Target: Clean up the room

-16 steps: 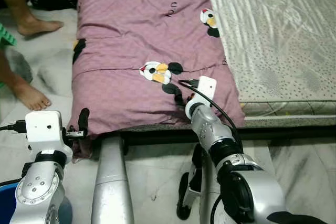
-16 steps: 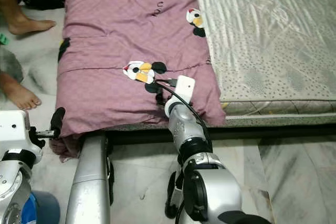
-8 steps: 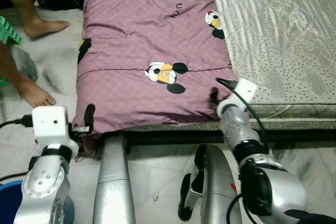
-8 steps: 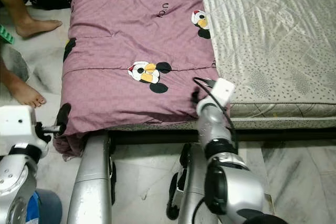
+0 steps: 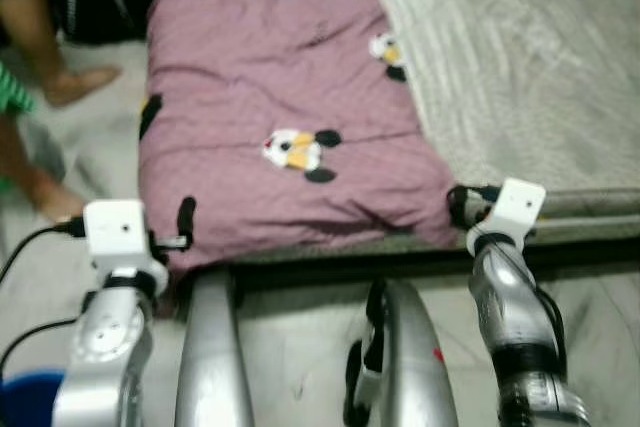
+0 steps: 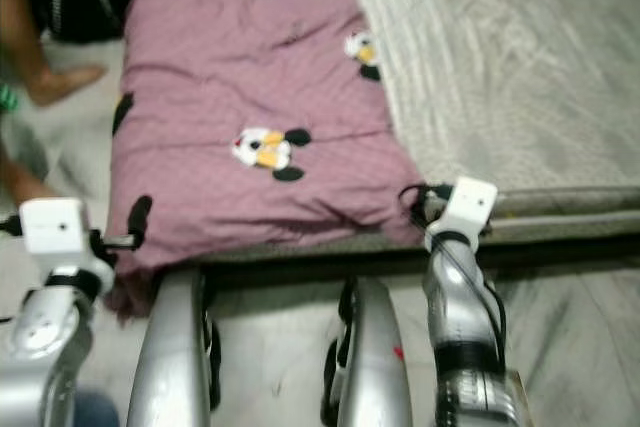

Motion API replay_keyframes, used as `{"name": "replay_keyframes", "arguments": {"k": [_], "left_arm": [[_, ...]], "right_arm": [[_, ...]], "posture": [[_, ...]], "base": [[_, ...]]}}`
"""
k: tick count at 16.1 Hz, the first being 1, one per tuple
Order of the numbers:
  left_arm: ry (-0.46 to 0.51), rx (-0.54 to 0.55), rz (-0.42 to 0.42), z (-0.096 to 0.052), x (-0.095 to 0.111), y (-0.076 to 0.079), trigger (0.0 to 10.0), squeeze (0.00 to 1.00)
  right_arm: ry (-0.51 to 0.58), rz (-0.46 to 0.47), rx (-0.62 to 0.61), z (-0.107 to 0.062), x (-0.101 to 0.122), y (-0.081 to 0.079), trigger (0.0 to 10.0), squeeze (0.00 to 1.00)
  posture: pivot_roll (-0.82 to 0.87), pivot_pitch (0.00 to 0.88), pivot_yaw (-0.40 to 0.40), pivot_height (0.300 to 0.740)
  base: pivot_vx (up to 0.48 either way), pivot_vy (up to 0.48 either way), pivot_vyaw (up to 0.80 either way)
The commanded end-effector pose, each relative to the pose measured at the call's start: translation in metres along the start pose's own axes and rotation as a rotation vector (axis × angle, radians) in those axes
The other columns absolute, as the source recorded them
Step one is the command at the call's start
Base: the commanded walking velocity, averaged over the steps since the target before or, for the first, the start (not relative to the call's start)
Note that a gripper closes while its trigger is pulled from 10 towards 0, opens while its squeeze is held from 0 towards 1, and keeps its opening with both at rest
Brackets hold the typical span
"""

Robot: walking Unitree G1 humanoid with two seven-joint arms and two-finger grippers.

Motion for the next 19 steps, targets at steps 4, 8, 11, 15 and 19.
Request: {"name": "replay_keyframes", "arguments": {"k": [4, 8, 11, 15, 19], "left_arm": [[0.027, -0.069, -0.066, 0.011, -0.001, 0.019, 10.0, 0.0], [0.045, -0.118, -0.098, 0.017, -0.002, 0.034, 10.0, 0.0], [0.059, -0.12, -0.101, 0.021, -0.001, 0.033, 10.0, 0.0], [0.058, -0.126, -0.099, 0.024, -0.004, 0.036, 10.0, 0.0], [0.056, -0.156, -0.111, 0.036, -0.004, 0.05, 10.0, 0.0]], "right_arm": [[0.127, 0.037, 0.233, -0.043, 0.038, -0.044, 10.0, 0.0], [0.126, 0.063, 0.293, -0.056, 0.042, -0.059, 10.0, 0.0], [0.118, 0.064, 0.304, -0.053, 0.048, -0.062, 10.0, 0.0], [0.117, 0.072, 0.3, -0.047, 0.051, -0.063, 10.0, 0.0], [0.134, 0.074, 0.303, -0.039, 0.057, -0.066, 10.0, 0.0]], "posture": [[0.01, 0.039, -0.029, 0.565], [-0.01, 0.0, -0.031, 0.599], [0.0, 0.0, -0.036, 0.634], [0.0, 0.0, -0.036, 0.683], [-0.01, 0.0, -0.032, 0.732]], "base": [[0.0, 0.0, 0.0], [0.0, 0.0, 0.0], [0.0, 0.0, 0.0], [0.0, 0.0, 0.0], [0.0, 0.0, 0.0]]}}
Point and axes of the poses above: a point about 5 cm out from each wrist's last joint towards the gripper, its own z axis pointing out of the wrist towards the gripper, its own x axis along the axis of the wrist's last joint, y = z × x, the point moved 5 cm from there along z, pointing out of the wrist towards the gripper, and after that the axes turned 2 degrees about z, right-handed, at the moved point
